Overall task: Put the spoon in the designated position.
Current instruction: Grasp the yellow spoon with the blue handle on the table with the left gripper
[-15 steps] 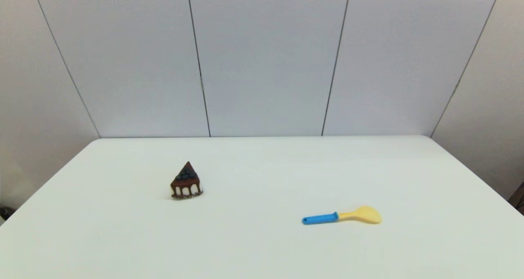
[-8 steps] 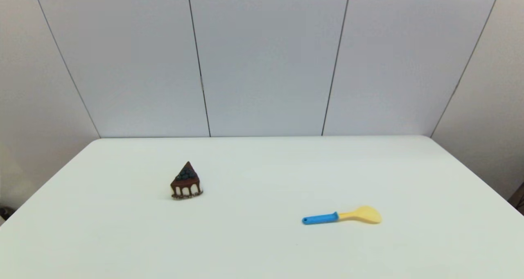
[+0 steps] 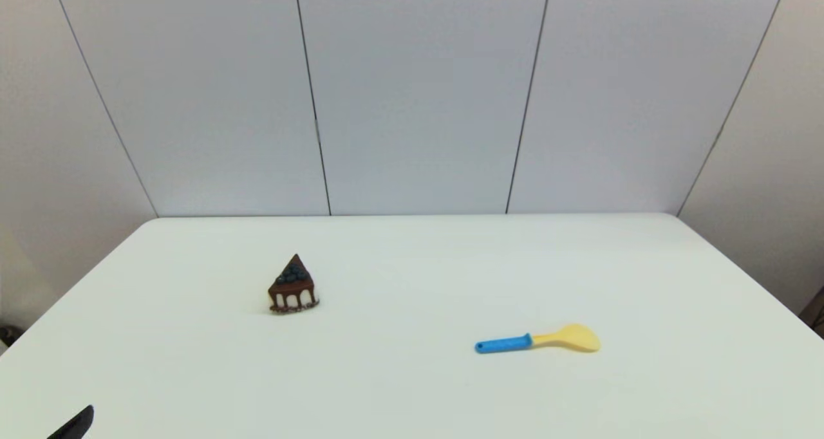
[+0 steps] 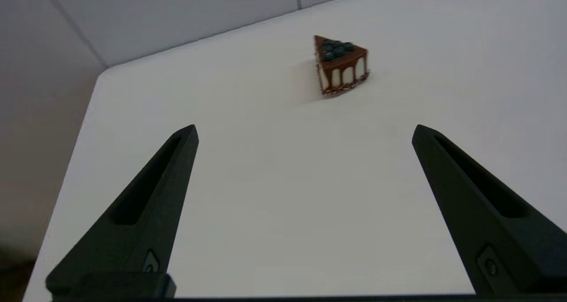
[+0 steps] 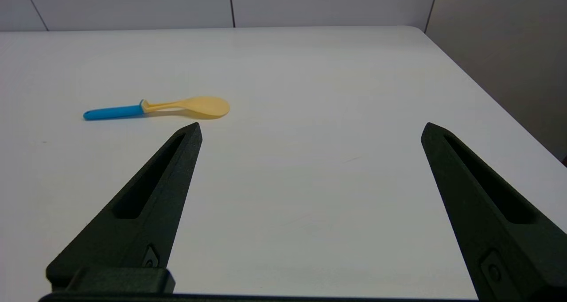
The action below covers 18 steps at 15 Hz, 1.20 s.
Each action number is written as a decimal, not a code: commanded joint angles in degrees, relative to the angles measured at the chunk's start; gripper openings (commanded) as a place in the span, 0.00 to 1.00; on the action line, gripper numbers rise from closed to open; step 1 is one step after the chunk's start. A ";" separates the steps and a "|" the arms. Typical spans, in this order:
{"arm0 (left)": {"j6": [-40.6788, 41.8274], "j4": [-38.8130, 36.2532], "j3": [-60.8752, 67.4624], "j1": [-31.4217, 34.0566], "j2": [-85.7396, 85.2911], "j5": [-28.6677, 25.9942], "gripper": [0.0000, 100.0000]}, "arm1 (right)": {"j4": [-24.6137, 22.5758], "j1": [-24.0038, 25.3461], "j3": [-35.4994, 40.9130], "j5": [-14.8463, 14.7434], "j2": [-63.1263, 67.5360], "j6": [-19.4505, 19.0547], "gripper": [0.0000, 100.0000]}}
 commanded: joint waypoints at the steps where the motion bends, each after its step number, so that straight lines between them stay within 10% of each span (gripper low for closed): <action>1: 10.27 -3.95 -12.79 -2.24 23.81 -11.86 1.00 | -0.04 0.02 0.09 0.03 0.09 0.00 1.00; 18: 10.09 -2.02 -60.52 -48.73 81.90 -0.43 1.00 | -0.04 0.02 0.09 0.03 0.09 0.00 1.00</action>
